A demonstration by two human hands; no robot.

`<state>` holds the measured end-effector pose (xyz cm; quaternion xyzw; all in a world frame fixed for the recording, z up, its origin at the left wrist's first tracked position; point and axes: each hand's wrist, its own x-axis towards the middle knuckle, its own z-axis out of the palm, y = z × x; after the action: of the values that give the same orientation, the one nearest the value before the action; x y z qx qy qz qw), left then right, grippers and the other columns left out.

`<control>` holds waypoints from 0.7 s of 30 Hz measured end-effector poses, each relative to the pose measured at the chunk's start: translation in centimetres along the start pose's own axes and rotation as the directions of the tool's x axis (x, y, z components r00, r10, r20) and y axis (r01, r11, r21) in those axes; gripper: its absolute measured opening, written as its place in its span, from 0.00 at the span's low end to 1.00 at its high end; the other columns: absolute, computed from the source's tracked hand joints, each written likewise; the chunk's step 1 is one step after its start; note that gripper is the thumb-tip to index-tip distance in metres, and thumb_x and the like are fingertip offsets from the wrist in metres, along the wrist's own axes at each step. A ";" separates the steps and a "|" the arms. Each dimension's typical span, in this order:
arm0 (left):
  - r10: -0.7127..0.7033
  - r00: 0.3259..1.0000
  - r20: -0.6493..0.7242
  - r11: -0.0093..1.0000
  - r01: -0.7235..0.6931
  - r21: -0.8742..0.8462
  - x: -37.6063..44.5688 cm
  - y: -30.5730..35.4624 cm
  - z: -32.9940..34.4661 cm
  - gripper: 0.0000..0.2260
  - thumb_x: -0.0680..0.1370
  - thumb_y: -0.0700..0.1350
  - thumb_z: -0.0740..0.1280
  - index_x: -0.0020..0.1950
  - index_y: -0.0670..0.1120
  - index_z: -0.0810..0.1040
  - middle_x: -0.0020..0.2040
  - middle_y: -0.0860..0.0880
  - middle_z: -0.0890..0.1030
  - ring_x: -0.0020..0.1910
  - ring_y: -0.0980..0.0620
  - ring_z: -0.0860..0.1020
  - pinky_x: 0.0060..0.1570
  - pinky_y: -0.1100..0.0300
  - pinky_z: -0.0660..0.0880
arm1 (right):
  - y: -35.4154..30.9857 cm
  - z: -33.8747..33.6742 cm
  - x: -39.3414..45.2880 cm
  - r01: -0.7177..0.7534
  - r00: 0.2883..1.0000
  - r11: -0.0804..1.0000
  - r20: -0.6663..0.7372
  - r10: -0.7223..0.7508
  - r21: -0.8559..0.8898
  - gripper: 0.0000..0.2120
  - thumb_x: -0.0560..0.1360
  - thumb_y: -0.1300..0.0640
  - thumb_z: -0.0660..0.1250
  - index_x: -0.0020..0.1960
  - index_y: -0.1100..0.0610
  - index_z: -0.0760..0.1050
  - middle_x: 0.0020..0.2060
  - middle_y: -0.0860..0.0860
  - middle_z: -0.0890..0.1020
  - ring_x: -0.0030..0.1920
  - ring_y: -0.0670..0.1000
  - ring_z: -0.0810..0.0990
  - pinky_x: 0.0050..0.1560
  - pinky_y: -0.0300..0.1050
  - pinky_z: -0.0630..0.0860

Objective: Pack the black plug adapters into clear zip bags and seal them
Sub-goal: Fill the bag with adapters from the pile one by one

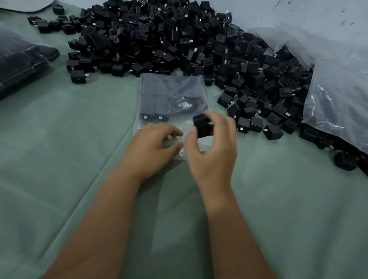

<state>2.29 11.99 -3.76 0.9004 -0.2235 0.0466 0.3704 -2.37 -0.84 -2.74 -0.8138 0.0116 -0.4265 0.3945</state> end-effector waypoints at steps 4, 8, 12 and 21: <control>0.071 0.995 -0.072 0.995 -0.076 -0.070 0.0 0.0 -0.4 0.09 0.70 0.38 0.67 0.37 0.53 0.75 0.40 0.51 0.76 0.44 0.41 0.76 0.42 0.53 0.69 | -2.1 1.0 -1.3 0.123 0.991 0.990 0.034 -0.126 0.070 0.13 0.69 0.56 0.65 0.49 0.62 0.80 0.44 0.53 0.79 0.42 0.48 0.78 0.42 0.38 0.76; 0.031 0.979 -0.203 0.999 -0.036 -0.023 -0.1 -0.1 -0.5 0.10 0.70 0.33 0.73 0.49 0.42 0.83 0.51 0.45 0.81 0.53 0.43 0.76 0.54 0.56 0.69 | -2.1 1.2 -1.4 0.079 0.993 0.997 0.089 -0.077 -0.022 0.12 0.68 0.52 0.64 0.46 0.58 0.80 0.42 0.49 0.78 0.38 0.48 0.76 0.35 0.43 0.75; -0.013 0.940 -0.340 1.000 0.007 -0.020 0.1 0.0 -0.4 0.04 0.75 0.40 0.72 0.49 0.43 0.84 0.50 0.48 0.81 0.53 0.47 0.76 0.54 0.64 0.65 | -1.2 1.1 -0.9 0.104 0.991 0.973 0.109 -0.083 -0.204 0.11 0.69 0.52 0.66 0.45 0.57 0.81 0.41 0.50 0.77 0.39 0.49 0.76 0.33 0.41 0.74; 0.058 0.892 -0.447 0.996 -0.085 -0.040 -0.3 0.7 -0.5 0.02 0.73 0.40 0.71 0.44 0.44 0.84 0.44 0.51 0.81 0.47 0.51 0.76 0.50 0.73 0.65 | -0.6 1.9 -1.1 0.138 0.945 0.901 0.327 0.004 -0.410 0.09 0.75 0.53 0.67 0.46 0.59 0.75 0.38 0.54 0.81 0.42 0.56 0.78 0.36 0.43 0.62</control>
<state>1.80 11.97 -3.07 0.8456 -0.1672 0.2586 0.4361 -1.92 1.13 -3.68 -0.9386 0.0123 -0.2892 0.1878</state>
